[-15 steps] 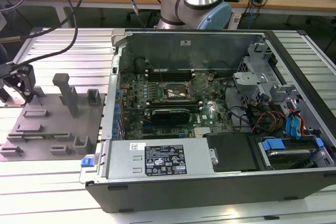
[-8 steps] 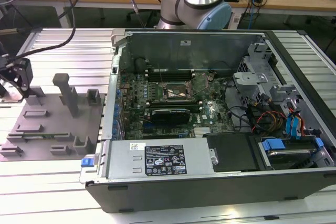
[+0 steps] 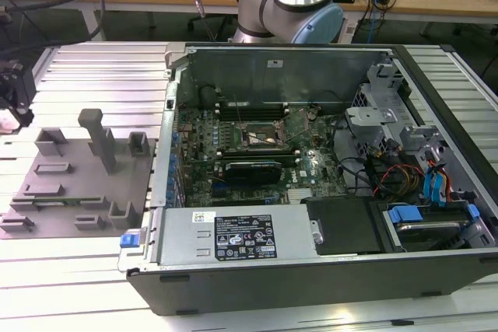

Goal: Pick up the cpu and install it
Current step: 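Pick up the cpu and move it towards the insertion slot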

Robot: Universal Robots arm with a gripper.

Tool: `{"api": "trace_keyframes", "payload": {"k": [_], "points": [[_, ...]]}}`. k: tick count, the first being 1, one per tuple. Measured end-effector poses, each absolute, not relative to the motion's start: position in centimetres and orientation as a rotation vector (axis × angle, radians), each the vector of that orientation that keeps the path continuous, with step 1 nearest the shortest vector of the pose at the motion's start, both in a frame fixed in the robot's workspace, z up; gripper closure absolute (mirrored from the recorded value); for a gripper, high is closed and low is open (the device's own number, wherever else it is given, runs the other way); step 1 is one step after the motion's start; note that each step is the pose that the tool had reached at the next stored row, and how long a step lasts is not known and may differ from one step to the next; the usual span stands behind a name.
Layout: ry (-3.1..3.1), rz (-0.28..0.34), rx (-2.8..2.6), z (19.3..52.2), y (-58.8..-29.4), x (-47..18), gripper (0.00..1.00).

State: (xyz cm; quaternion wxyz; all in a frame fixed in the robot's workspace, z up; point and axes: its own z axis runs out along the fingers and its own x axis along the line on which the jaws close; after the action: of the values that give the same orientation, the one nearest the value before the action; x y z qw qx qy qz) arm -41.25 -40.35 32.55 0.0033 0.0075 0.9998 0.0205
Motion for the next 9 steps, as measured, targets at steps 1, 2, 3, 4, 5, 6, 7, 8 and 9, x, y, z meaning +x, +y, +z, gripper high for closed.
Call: {"api": "trace_keyframes", "payload": {"k": [1, 2, 3, 4, 5, 6, 7, 8, 9], "points": [[3.134, 0.064, 0.023, 32.7, -40.4, -41.2, 0.45], [3.134, 0.064, 0.023, 32.9, -40.4, -41.2, 0.45], [3.134, 0.064, 0.023, 33.0, -40.4, -41.2, 0.45], [3.134, 0.064, 0.023, 33.2, -40.4, -41.2, 0.45], [3.134, 0.064, 0.023, 33.4, -40.4, -41.2, 0.45], [3.134, 0.064, 0.023, 33.5, -40.4, -41.2, 0.45], [3.134, 0.064, 0.023, 33.7, -40.4, -41.2, 0.45], [3.134, 0.064, 0.023, 33.9, -40.4, -41.2, 0.45], [3.134, 0.064, 0.023, 34.2, -40.4, -41.2, 0.45]]}}
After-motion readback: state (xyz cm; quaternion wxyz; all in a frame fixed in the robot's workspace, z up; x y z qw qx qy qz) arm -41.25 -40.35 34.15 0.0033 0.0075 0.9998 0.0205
